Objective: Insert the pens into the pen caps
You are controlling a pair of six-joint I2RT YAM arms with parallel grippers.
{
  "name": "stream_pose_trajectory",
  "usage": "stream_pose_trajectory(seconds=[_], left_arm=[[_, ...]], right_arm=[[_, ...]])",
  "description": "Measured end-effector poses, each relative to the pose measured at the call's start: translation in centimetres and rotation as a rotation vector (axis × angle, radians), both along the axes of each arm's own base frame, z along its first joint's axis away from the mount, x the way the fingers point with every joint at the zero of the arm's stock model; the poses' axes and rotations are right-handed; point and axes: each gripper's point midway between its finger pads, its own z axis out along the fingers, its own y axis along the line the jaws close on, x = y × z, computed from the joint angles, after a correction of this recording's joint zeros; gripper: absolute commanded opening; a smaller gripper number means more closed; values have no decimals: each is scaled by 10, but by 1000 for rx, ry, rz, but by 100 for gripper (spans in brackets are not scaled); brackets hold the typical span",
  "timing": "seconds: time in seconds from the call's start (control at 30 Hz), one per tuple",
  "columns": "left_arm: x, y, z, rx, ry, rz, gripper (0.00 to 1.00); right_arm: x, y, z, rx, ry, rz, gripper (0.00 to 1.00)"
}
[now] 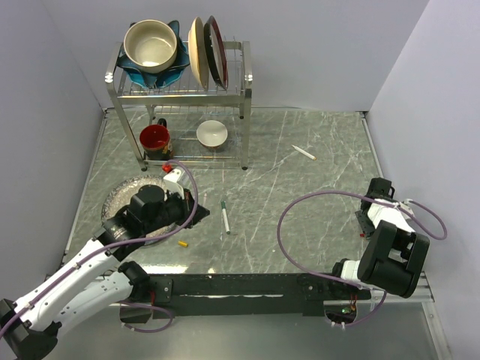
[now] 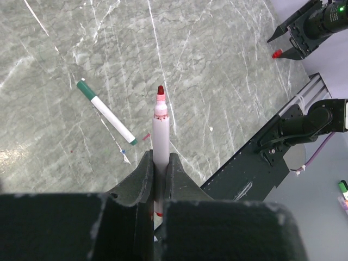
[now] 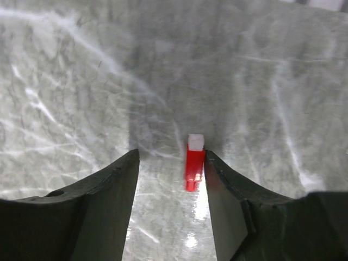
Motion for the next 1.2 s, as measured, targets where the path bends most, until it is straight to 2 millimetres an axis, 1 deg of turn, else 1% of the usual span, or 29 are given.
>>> stream_pose_trajectory(seconds=[0.13, 0.3, 0.33, 0.47, 0.6, 0.67, 0.7, 0.83, 0.93, 1.0, 1.07, 1.13, 1.17, 1.2], left_arm=[[0, 0, -2, 5, 6, 0, 1], [1, 0, -2, 6, 7, 0, 1], [1, 0, -2, 5, 6, 0, 1], [0, 0, -2, 4, 5, 0, 1], [0, 0, -2, 5, 6, 0, 1], [0, 0, -2, 5, 6, 0, 1], [0, -1, -2, 4, 6, -1, 1], [0, -1, -2, 3, 6, 0, 1], [0, -1, -1, 0, 7, 1, 1], [1, -1, 0, -7, 7, 3, 1], [1, -2, 2, -16, 9, 6, 1], [2, -3, 3, -24, 9, 9, 1], [3, -4, 4, -28, 8, 10, 1], [3, -4, 4, -29, 9, 11, 1]], right_arm=[[3, 2, -2, 10, -12, 29, 49], [3, 1, -2, 7, -13, 25, 43], [3, 1, -2, 5, -13, 24, 40], [1, 0, -2, -2, -13, 0, 33], [1, -1, -2, -5, -14, -12, 18], [1, -1, -2, -5, -15, -12, 8], [2, -1, -2, -4, -17, -11, 0], [4, 0, -3, -5, -30, 17, 0], [8, 3, -3, 2, -72, 64, 0], [20, 12, -2, 26, -147, 138, 0], [35, 30, 0, 59, -217, 242, 0], [55, 68, 4, 123, -269, 413, 0], [61, 85, 5, 143, -281, 484, 0], [67, 110, 8, 166, -290, 589, 0]])
